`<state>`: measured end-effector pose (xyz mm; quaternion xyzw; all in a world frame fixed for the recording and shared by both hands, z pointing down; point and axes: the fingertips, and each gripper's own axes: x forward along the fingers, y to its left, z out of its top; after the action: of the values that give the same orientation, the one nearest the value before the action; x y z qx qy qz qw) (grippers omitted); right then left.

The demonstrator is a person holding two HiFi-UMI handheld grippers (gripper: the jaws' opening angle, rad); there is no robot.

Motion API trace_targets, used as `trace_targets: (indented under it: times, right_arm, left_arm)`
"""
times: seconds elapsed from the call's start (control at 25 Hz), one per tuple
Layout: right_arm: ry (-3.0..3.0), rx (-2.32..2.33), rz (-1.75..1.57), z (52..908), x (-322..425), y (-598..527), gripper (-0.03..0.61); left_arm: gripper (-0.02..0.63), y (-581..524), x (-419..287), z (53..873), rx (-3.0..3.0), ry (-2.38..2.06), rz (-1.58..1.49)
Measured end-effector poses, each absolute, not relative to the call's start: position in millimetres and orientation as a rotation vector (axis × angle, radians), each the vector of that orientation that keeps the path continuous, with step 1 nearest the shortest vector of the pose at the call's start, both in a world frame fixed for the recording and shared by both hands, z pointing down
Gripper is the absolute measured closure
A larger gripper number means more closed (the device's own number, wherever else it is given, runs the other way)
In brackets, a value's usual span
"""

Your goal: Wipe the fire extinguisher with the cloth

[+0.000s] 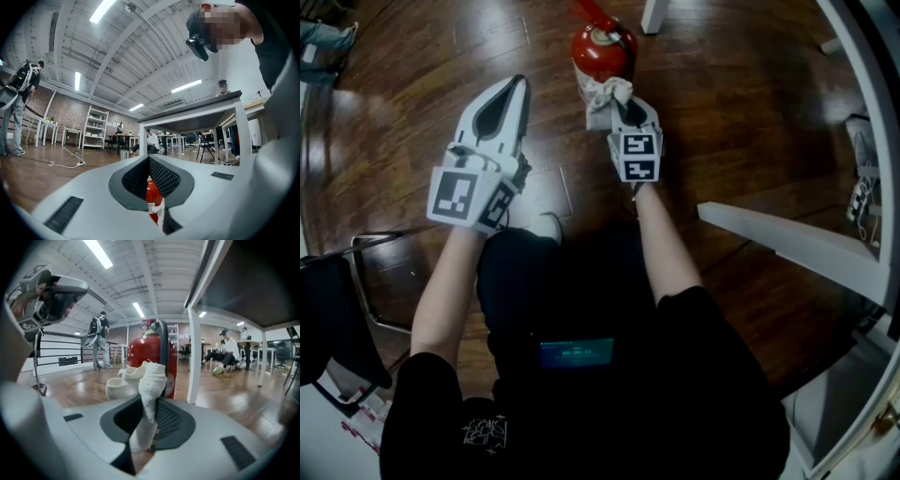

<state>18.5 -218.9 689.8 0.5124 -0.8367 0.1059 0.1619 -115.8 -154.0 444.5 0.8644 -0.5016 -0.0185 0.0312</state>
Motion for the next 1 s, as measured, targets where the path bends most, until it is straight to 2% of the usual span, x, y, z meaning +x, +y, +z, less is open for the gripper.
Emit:
trace_targets:
  times: [0.4,0.56,0.72,1.0]
  right_arm:
    - [-2.256,1.28,0.464,777,18,-213,0.489]
    - [-2.24,1.243,0.453,781,19,-213,0.489]
    - [-2.374,1.276,0.378,739,24,-204,0.489]
    - [-2.677,1.452,0.115,584,62,-213,0.489]
  left_arm:
    - [0.612,-147,-122,445,2.645,-1.568,-0.064]
    - [0.612,-148,-118,446,2.649,-1.561,-0.068]
    - [0.612,-147,-118,447,2.649,-1.559,-0.069]
    - [0.612,-150,-115,447,2.648,-1.553,-0.078]
